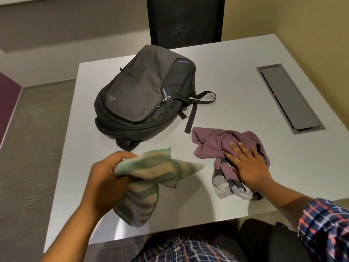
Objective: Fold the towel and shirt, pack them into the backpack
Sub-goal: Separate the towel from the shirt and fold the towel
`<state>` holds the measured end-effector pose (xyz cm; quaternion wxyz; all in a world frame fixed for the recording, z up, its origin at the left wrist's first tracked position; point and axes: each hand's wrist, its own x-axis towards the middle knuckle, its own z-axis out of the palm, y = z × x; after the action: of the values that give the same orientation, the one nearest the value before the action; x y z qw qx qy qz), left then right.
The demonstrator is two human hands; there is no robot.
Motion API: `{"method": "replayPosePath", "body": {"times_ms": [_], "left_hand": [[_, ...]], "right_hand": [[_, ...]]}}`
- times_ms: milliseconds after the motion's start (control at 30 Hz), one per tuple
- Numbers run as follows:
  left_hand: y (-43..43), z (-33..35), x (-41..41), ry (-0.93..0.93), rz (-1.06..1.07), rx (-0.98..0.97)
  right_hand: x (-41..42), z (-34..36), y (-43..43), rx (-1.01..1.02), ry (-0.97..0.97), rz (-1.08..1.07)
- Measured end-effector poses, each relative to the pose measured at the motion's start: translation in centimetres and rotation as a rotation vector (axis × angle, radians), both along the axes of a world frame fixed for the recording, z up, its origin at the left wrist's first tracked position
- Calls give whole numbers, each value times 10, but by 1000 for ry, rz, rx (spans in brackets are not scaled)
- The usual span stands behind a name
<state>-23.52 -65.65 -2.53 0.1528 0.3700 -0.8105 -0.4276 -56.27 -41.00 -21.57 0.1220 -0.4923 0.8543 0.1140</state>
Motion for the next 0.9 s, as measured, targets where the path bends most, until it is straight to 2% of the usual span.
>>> {"method": "replayPosePath", "body": {"times_ms": [67,167,267,433,500,633,700,767,833,900], "left_hand": [[-3,3,0,6,91,48],[-4,4,3,-52,97,4],[3,3,4,-45,110,55],[20,-6,1,-61,109,133],[25,-6,3,-66,94,133],[32,3,6,-48,78,123],[33,9,9,-57,17,76],[30,10,16,-101,-75,-161],[26,12,24,-119,-90,-338],[20,14,34,-66,-81,-394]], "right_hand": [[-15,2,11,20,6,-43],[-32,5,19,55,51,-92],[-37,7,12,93,81,-123],[3,40,-11,79,93,-296],[34,66,-29,-34,-13,-318],[101,119,-71,-480,-478,-72],[129,145,-91,-482,-462,208],[153,160,-109,-457,-408,405],[167,167,-122,-508,-389,457],[175,169,-128,-614,-388,461]]}}
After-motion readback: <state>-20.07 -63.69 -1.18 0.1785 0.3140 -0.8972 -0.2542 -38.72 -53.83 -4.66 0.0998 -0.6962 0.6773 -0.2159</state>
